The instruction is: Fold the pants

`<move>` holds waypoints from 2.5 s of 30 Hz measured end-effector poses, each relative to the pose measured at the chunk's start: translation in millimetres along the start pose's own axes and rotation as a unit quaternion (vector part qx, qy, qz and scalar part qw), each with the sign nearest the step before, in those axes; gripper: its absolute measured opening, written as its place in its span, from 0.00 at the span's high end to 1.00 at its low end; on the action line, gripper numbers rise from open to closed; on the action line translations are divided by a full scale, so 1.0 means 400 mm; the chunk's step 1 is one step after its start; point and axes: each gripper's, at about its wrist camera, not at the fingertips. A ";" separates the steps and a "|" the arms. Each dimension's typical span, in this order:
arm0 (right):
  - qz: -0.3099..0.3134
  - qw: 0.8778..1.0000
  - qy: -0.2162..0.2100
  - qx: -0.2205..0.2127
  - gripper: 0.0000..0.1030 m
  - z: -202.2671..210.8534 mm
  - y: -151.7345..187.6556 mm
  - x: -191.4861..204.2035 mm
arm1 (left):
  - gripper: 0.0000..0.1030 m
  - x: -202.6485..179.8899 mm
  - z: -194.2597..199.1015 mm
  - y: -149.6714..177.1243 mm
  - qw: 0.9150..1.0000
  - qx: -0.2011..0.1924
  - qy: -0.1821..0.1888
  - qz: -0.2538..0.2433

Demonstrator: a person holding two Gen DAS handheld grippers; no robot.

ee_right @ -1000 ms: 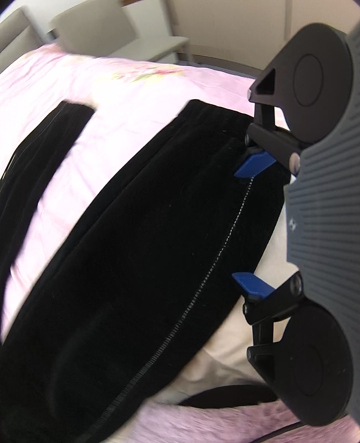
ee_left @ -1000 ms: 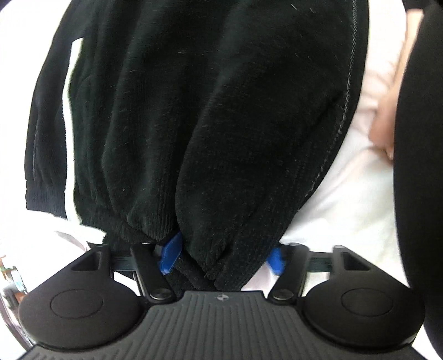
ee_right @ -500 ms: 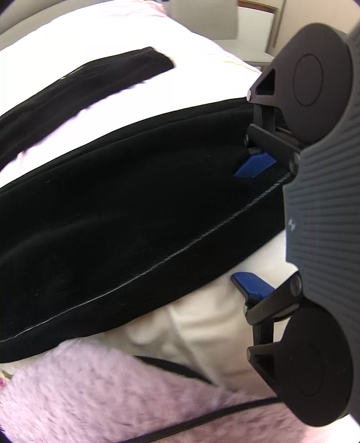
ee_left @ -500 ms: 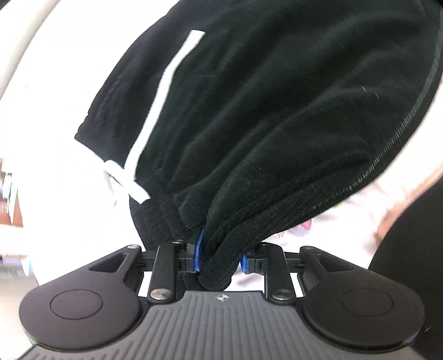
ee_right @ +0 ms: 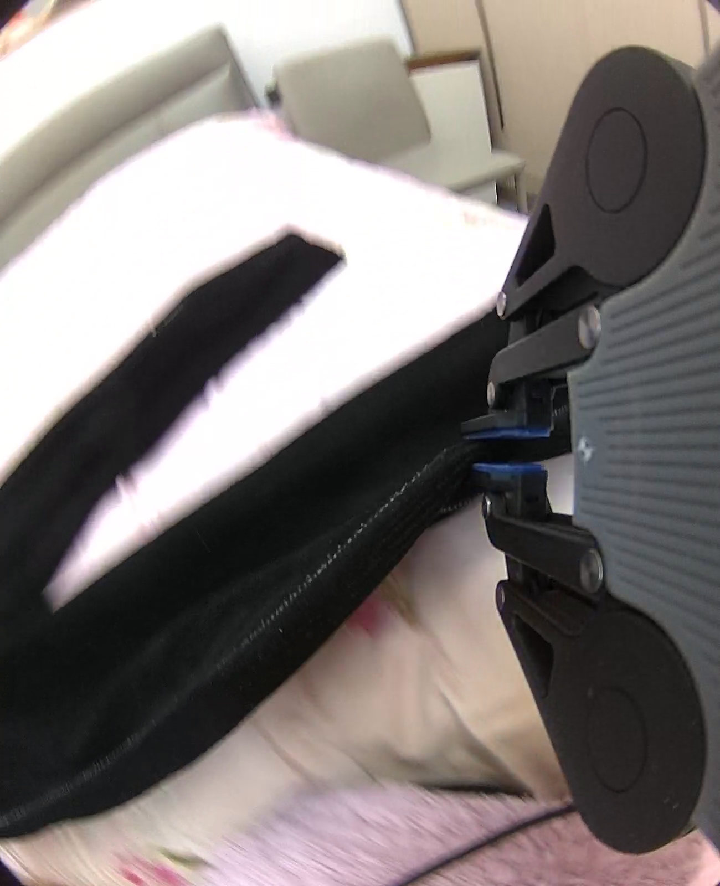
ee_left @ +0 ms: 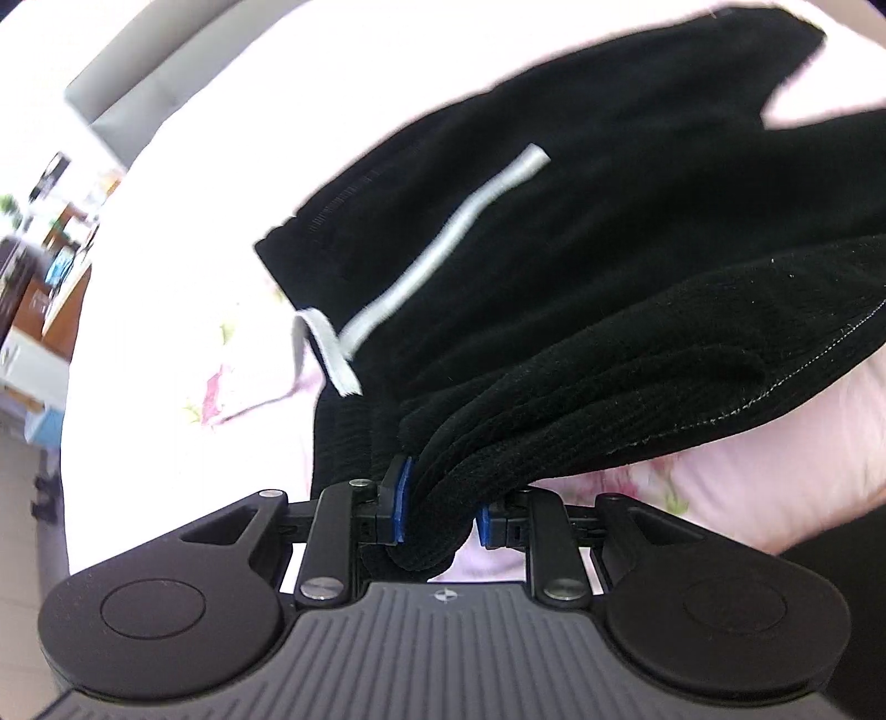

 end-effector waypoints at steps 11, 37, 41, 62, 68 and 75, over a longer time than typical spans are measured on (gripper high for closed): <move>-0.070 0.990 0.112 -0.042 1.00 -0.008 -0.206 -0.218 | 0.80 0.141 0.083 -0.188 0.993 -0.033 -0.011 0.109; -0.069 0.992 0.093 0.052 0.99 -0.744 -0.706 -0.426 | 0.79 0.261 -0.457 -0.622 0.988 0.092 -0.059 0.106; -0.071 0.991 0.092 0.060 0.98 -0.797 -0.702 -0.398 | 0.71 0.236 -0.479 -0.625 0.991 0.091 -0.067 0.068; -0.223 0.974 -0.025 0.015 0.54 -0.499 -0.647 -0.298 | 0.32 0.120 -0.174 -0.492 0.993 -0.004 0.002 0.116; -0.244 0.963 -0.115 -0.029 0.52 -0.388 -0.620 -0.095 | 0.34 -0.058 -0.110 -0.405 0.996 -0.032 0.053 0.065; -0.289 0.937 -0.181 -0.073 0.52 -0.325 -0.598 0.118 | 0.36 -0.280 -0.060 -0.347 0.989 -0.089 0.118 0.029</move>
Point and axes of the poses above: each gripper's, at about its wrist camera, not at the fingertips, and z roughly against the way its jaws point, x to its left, y to its underside, and after that the axes turned 3 degrees about x, right-handed
